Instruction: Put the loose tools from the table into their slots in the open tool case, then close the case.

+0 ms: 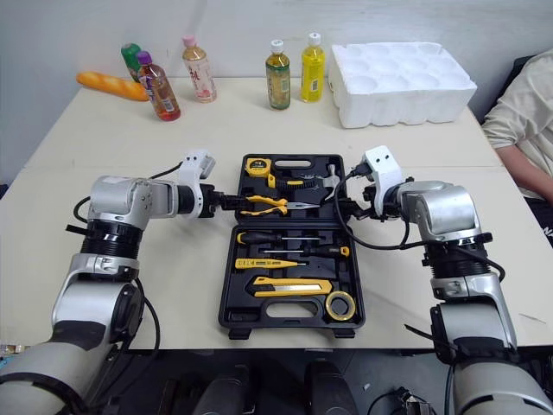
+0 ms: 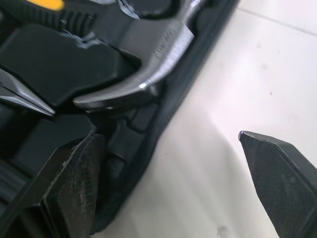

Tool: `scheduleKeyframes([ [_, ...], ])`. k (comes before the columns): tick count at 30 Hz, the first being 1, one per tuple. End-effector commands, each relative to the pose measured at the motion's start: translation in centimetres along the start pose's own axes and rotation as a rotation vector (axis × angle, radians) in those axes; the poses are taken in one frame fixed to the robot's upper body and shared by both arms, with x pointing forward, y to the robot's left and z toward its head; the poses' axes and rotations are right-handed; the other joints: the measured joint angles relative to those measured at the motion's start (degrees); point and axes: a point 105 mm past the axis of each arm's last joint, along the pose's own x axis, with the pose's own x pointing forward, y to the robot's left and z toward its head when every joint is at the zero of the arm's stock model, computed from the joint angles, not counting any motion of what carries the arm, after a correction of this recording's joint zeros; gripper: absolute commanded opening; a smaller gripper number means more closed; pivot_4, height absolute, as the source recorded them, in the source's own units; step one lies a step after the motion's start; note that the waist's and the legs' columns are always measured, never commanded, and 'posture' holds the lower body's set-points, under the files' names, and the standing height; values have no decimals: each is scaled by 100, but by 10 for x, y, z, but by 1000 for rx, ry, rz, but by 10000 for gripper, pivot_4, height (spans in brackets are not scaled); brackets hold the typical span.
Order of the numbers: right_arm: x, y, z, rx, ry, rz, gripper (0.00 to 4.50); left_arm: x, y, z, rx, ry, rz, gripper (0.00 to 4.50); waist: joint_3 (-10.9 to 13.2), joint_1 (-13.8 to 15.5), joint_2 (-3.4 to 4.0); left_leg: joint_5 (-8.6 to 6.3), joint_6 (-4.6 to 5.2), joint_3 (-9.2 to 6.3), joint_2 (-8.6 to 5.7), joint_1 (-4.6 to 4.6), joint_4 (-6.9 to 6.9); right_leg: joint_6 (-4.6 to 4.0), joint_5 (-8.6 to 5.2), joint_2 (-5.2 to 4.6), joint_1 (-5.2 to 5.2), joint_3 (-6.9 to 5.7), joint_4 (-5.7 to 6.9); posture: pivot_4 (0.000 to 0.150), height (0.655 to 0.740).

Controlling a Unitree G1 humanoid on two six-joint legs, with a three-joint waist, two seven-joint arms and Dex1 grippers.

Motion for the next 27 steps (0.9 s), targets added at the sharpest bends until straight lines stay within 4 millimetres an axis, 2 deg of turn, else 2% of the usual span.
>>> scheduleKeyframes([
  [1, -2, -2, 6, -20, -30, -15, 44676, 3, -2, -3, 10, 9, 4, 44952, 0, 0, 0, 0, 0, 0, 0, 0, 0, 0, 0, 0, 0, 0, 0, 1500, 7400],
  [8, 2, -3, 3, -17, -20, -22, 44676, 3, 3, -8, 34, 15, 25, 44952, 0, 0, 0, 0, 0, 1, 0, 1, 0, 0, 0, 0, 1, 0, 0, 1500, 7400],
  [9, 3, -2, 2, -19, -19, -20, 44945, 3, 3, -9, 34, 16, 25, 42413, 0, 0, 0, 0, 0, 1, 0, 1, 0, 0, 0, 0, 1, 0, 0, 1500, 7400],
  [12, 5, -1, -1, -53, -12, -12, 36427, 4, 2, -13, 39, 28, 16, 32238, 0, -1, 0, 0, 0, 1, 0, 3, 0, 0, 0, 0, 2, 0, 1, 1500, 7400],
  [14, 7, 1, -5, -52, 0, -5, 26423, 5, 1, -19, 25, 51, 10, 22663, 0, -1, 0, 0, 0, 1, 0, 3, 0, 0, 0, 0, 4, 0, -1, 1500, 7400],
  [17, 10, 6, -9, -34, 16, 14, 13303, 10, -8, -31, 53, 75, -32, 10936, -3, -6, 1, 0, 0, 1, 0, 12, -1, 0, 0, 0, 12, 1, 0, 1500, 7400],
  [18, 11, 7, -10, -31, 19, 20, 7606, 12, -11, -36, 63, 90, -42, 6371, -14, -8, -1, 0, 0, 1, 0, 17, -2, 0, 0, 0, 16, 1, 0, 1500, 7400],
  [20, 13, 10, -13, -26, 29, 26, 294, 17, -17, -53, 82, 137, -56, 3936, -44, -5, 1, -2, 0, -1, 2, 34, -8, 0, 0, 0, 33, -1, -8, 1500, 7400],
  [23, 15, 12, -16, -22, 36, 29, 0, 19, -23, -63, 110, 155, -68, 3934, -90, -3, 4, -7, 2, -2, 2, 37, -11, 0, 0, 0, 39, 0, -15, 1500, 7400],
  [27, 14, 12, -14, -27, 25, 21, 0, 18, -24, -55, 150, 112, -58, 3934, -133, -1, 2, -11, 3, -4, 2, 38, -14, 0, 0, 0, 43, 0, -30, 1500, 7400],
])
